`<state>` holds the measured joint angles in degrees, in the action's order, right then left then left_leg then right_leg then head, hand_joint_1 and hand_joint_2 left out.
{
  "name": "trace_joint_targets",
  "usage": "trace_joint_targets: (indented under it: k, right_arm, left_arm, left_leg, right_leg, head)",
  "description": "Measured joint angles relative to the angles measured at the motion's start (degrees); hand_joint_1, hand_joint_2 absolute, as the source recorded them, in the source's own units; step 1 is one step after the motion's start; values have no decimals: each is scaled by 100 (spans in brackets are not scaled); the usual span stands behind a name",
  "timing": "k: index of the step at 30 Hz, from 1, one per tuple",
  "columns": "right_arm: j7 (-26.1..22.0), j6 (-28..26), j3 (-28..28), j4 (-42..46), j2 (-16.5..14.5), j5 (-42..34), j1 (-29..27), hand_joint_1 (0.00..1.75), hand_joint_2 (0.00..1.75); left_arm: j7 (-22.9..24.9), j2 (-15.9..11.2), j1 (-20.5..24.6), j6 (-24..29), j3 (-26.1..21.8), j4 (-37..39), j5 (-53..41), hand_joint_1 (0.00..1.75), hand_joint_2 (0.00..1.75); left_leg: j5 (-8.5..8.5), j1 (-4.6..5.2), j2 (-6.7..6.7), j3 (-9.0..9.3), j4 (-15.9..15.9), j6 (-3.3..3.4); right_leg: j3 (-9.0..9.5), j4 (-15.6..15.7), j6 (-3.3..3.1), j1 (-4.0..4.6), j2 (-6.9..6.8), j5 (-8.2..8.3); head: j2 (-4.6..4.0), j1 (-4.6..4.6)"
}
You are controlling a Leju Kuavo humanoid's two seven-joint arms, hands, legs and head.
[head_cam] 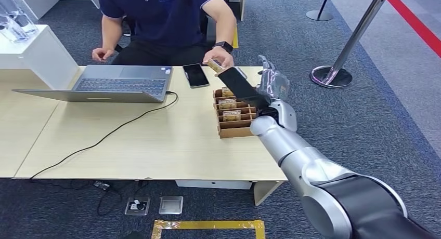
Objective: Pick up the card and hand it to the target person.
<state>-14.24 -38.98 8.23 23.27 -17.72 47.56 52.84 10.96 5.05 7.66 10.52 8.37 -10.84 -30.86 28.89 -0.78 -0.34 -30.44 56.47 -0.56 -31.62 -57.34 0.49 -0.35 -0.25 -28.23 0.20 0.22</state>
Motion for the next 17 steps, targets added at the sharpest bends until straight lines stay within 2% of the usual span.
trace_joint_targets:
  k: [5,9,12,17]
  right_arm:
    - [-533,447,-181,144,19,-809,85,0,175]
    - [-1049,1581,-337,854,183,-2274,-108,0,175]
    - [-1011,2386,-362,2115,551,-3561,-671,0,175]
    - [-958,3179,-451,4105,1434,-4900,-1891,0,175]
  left_arm:
    - [-9,0,-25,-5,-21,1,6,0,0]
    - [-92,0,-105,21,-99,2,110,0,0]
    - [-192,0,-236,71,-204,2,224,0,0]
    - [-267,-1,-412,93,-329,12,277,0,0]
  left_leg:
    - [0,0,0,1,1,0]
    - [0,0,-3,0,2,0]
    - [2,0,-11,-4,3,2]
    - [11,0,-21,-4,5,13]
  right_leg:
    - [-1,0,0,0,0,0]
    - [-3,2,0,0,-3,0]
    - [-1,11,1,0,-11,-1]
    - [8,33,6,0,-18,-4]
  head:
    - [0,-3]
    - [0,-8]
    - [0,-8]
    - [0,6]
